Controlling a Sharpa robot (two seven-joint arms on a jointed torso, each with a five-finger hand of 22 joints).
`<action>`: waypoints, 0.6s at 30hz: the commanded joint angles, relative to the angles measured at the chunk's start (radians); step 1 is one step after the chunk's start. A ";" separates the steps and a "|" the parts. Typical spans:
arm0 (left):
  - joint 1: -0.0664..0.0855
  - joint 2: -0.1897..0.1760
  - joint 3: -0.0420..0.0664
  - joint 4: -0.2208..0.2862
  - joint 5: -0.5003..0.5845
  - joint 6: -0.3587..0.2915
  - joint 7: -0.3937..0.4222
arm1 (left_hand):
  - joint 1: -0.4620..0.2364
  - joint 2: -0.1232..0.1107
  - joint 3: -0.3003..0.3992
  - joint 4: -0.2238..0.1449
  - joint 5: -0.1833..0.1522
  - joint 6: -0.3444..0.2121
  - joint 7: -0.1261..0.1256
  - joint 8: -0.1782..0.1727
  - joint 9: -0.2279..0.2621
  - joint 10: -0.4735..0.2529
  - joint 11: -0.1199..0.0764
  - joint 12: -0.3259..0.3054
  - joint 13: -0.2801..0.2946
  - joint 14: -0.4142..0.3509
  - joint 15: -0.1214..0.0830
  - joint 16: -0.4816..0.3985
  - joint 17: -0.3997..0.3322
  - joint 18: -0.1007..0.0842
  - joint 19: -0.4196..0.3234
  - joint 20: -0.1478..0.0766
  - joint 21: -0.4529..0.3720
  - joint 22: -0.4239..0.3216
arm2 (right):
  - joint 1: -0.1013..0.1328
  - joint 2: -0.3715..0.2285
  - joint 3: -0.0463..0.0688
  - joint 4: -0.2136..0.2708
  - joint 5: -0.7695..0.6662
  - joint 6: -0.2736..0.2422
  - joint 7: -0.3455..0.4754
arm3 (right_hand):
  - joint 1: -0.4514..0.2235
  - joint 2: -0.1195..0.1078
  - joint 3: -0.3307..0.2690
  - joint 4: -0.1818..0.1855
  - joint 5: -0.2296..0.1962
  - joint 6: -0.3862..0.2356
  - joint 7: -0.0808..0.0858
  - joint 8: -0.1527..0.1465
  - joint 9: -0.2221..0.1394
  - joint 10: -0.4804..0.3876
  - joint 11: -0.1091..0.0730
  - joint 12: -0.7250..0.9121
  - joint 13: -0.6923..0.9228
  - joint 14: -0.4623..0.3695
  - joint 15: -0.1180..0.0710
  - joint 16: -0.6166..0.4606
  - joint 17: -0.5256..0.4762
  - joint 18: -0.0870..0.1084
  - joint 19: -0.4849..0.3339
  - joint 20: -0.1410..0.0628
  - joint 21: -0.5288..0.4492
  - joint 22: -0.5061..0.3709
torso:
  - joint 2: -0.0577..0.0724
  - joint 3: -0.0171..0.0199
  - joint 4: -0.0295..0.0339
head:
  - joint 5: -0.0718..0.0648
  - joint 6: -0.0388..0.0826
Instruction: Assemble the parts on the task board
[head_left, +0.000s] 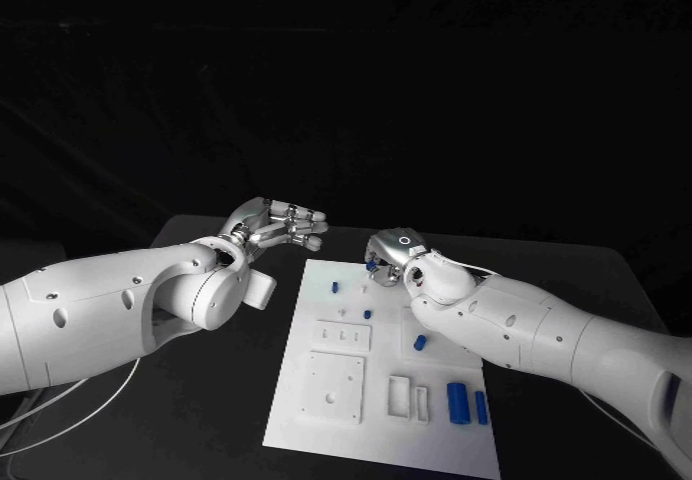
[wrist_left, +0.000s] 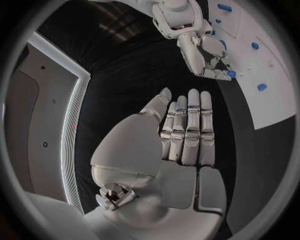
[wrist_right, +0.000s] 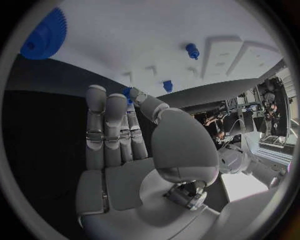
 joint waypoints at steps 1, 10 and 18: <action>0.005 0.000 0.001 0.005 -0.006 0.010 0.004 | -0.006 -0.001 0.003 0.003 0.001 -0.008 0.001 -0.005 0.000 -0.007 0.002 -0.003 0.000 -0.004 -0.002 0.000 -0.001 -0.004 0.005 0.000 -0.003 0.001 | 0.000 0.003 -0.001 -0.001 -0.023 0.033 -0.011 | 0.008 0.003 0.004 0.000 0.006 0.022 -0.016 0.003 0.003 0.006 0.000 0.001 0.000 0.001 -0.005 0.005 -0.002 0.013 0.013 -0.001 -0.016 0.012 | 0.001 0.0004 -0.0005 | 0.002 -0.002; 0.008 -0.001 0.001 0.007 -0.009 0.009 0.003 | -0.005 -0.003 0.003 0.003 -0.001 -0.008 0.001 -0.005 0.000 -0.007 0.002 -0.003 0.000 -0.004 -0.001 0.000 -0.002 -0.004 0.004 0.000 -0.003 0.004 | -0.001 -0.001 -0.002 0.001 -0.024 0.053 -0.008 | 0.006 0.003 0.002 -0.001 0.009 0.023 -0.017 0.003 0.003 0.007 -0.001 0.001 0.000 0.001 -0.005 0.006 -0.002 0.013 0.014 -0.001 -0.019 0.017 | 0.003 -0.0004 -0.0030 | 0.006 -0.003; 0.009 -0.001 0.001 0.008 -0.010 0.010 0.003 | -0.005 -0.003 0.003 0.003 -0.001 -0.008 0.001 -0.005 0.000 -0.007 0.002 -0.003 0.000 -0.004 -0.001 0.000 -0.002 -0.004 0.004 0.000 -0.003 0.004 | -0.002 0.002 -0.003 0.005 -0.023 0.056 -0.002 | 0.006 0.005 -0.001 -0.002 0.012 0.023 -0.017 0.002 0.003 0.008 -0.001 0.001 0.000 0.002 -0.006 0.006 -0.002 0.013 0.017 -0.002 -0.029 0.024 | 0.004 -0.0016 0.0005 | 0.005 -0.002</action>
